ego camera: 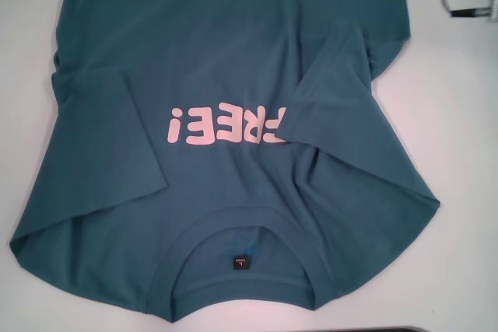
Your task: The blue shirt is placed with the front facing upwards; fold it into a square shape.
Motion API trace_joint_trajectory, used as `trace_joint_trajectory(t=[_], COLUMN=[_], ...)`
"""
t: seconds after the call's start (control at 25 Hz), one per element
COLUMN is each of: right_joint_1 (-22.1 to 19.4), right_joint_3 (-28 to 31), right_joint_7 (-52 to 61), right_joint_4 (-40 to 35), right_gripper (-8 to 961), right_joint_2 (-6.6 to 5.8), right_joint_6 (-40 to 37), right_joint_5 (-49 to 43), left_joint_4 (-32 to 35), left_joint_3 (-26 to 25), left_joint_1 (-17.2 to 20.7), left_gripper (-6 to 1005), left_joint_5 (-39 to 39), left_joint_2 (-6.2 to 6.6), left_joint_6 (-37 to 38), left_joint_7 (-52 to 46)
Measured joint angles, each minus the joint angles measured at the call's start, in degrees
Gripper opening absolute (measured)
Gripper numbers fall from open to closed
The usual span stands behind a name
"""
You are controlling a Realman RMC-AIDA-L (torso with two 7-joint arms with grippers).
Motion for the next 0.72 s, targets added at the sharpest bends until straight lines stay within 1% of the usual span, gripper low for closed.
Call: trace_joint_trajectory(t=[0.12,0.2,0.28,0.4,0.48,0.56,0.64,0.72], right_joint_1=[-3.9,-7.1,-11.4,-16.6,-19.3,-20.8,-22.2,-23.2], right_joint_3=[3.0,5.3,7.1,7.9,7.7,7.7,7.6,7.7], right_joint_7=[-8.8,-15.3,-23.1,-30.1,-32.1,-32.5,-32.4,-32.2], right_joint_4=[-2.4,-3.1,-3.8,-5.9,-8.2,-9.2,-9.4,-9.4], right_gripper=[689,692,695,699,702,705,793,880], right_joint_2=[-1.49,-2.07,-2.19,-1.84,-1.77,-2.04,-2.23,-2.04], right_joint_6=[-7.4,-10.8,-15.4,-22.5,-28.9,-34.4,-38.6,-40.4], right_joint_5=[6.7,11.4,17.1,22.0,22.6,22.5,22.2,21.1], left_joint_4=[0.0,-0.1,-0.3,-0.3,-0.4,-0.1,0.8,2.3], left_joint_3=[0.0,0.1,0.5,0.9,1.0,1.0,1.4,2.4], left_joint_1=[0.1,0.1,0.1,-0.3,-0.4,-0.5,-0.6,-0.3], left_gripper=[600,600,600,600,600,600,600,600], left_joint_5=[0.1,0.2,0.6,1.1,1.2,1.2,1.2,1.4], left_joint_2=[0.01,0.28,0.99,2.50,3.47,4.26,5.22,6.32], left_joint_6=[0.0,0.0,0.0,0.0,-0.1,-0.1,0.0,0.3], left_joint_7=[-0.9,-3.2,-7.1,-14.5,-19.5,-23.7,-29.4,-35.5])
